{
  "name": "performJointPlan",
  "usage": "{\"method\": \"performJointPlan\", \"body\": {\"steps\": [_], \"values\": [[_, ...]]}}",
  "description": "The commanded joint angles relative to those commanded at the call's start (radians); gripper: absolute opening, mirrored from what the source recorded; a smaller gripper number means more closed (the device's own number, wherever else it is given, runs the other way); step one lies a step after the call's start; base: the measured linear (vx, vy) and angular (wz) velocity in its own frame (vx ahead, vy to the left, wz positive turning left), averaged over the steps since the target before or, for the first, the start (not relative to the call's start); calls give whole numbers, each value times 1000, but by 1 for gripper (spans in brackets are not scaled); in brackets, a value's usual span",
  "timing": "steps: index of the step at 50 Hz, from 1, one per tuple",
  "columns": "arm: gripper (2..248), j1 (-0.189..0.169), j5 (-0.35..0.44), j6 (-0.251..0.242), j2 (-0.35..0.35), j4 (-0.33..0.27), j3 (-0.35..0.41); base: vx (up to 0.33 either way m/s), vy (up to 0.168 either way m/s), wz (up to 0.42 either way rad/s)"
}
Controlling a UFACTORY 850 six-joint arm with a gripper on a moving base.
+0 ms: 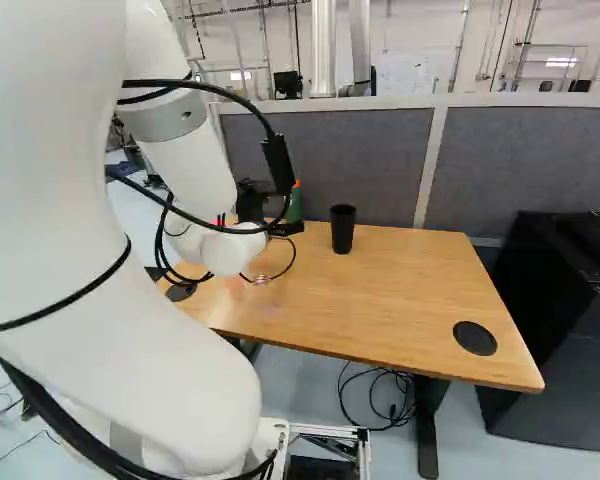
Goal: Pick up the green bottle from the table
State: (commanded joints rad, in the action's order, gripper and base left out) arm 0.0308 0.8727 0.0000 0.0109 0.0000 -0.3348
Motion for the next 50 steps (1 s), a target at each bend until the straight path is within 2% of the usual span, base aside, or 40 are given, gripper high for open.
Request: {"method": "performJointPlan", "body": {"steps": [28,50], "values": [[247,-3,-5,0,-141,0,-149,0,0,0],[247,-5,-55,0,-245,0,-267,0,0,0]]}}
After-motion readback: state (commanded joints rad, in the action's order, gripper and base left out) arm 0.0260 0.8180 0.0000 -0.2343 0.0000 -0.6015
